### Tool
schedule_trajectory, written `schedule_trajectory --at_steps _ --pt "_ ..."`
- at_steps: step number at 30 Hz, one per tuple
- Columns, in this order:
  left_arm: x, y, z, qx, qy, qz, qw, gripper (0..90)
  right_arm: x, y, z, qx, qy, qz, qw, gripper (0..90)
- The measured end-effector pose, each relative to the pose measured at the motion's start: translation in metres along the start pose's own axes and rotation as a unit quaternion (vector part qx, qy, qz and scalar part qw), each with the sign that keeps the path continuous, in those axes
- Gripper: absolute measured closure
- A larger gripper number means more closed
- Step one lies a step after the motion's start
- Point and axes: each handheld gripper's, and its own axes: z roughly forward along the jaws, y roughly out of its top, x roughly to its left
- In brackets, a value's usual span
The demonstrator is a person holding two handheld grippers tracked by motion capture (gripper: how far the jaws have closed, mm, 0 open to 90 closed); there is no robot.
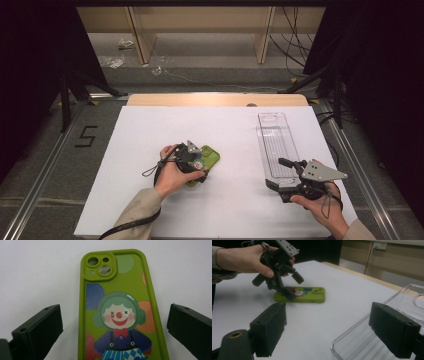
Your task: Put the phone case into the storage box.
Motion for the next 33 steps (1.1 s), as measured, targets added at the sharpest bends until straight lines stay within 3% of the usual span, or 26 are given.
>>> schedule_trajectory --at_steps 8,15,33 --pt "0.0 0.003 0.004 0.016 -0.004 0.009 0.9998 0.1 0.0 0.0 0.0 0.001 0.0 0.001 1.0 15.6" --pt "0.0 0.006 0.009 0.047 -0.004 0.025 0.9986 0.4 0.0 0.0 0.0 0.0 0.001 0.0 1.0 15.6" --pt "0.007 0.013 0.014 0.083 -0.023 0.017 0.9961 0.0 0.0 0.001 0.0 -0.001 0.001 0.0 1.0 15.6"
